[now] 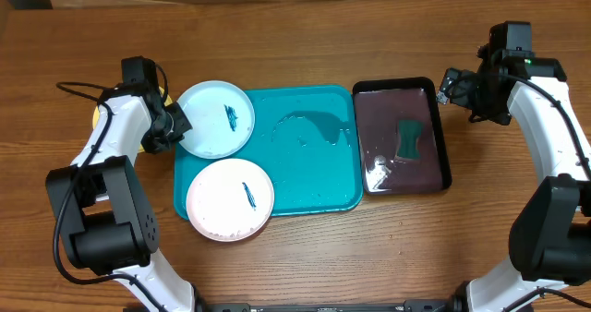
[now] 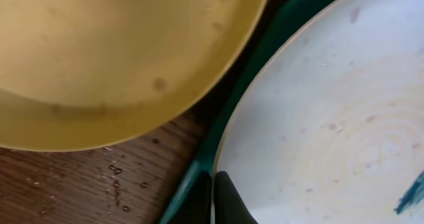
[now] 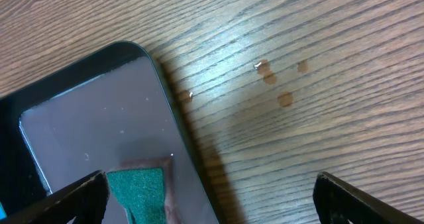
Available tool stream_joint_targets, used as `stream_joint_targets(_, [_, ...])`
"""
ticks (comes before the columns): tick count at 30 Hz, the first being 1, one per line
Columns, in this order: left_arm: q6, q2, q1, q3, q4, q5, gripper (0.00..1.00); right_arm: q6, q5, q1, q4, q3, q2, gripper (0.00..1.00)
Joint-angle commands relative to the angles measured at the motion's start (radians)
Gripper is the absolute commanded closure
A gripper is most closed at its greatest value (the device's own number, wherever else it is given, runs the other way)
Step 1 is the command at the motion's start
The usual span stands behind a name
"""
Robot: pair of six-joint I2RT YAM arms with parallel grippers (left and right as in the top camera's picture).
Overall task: Clean dirty plates on tray and stack at the side
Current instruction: 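Grip the left rim of the white plate with the left gripper, then drag the white plate right to the teal tray's center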
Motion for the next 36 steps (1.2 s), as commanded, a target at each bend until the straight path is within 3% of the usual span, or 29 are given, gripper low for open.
stream_joint_targets(1, [0.005, -0.015, -0.016, -0.011, 0.012, 0.152, 0.96, 0.01, -0.001, 0.002, 0.003, 0.008, -0.01, 0.0])
stream_joint_targets(9, [0.003, -0.015, -0.082, -0.011, 0.028, 0.312, 0.96, 0.01, -0.001, 0.002, 0.003, 0.008, -0.01, 0.0])
stream_joint_targets(21, [-0.053, -0.015, -0.313, -0.011, 0.026, 0.284, 0.96, 0.01, -0.001, 0.002, 0.003, 0.008, -0.01, 0.0])
stream_joint_targets(29, [-0.113, -0.015, -0.414, -0.011, 0.035, 0.136, 0.96, 0.01, -0.001, 0.002, 0.003, 0.008, -0.01, 0.0])
stream_joint_targets(32, [-0.111, -0.015, -0.429, -0.011, 0.048, 0.108, 0.82, 0.01, -0.001, 0.002, 0.003, 0.008, -0.01, 0.0])
stream_joint_targets(36, [-0.108, -0.015, -0.454, -0.013, 0.056, 0.043, 0.75, 0.01, -0.001, 0.002, 0.003, 0.008, -0.01, 0.0])
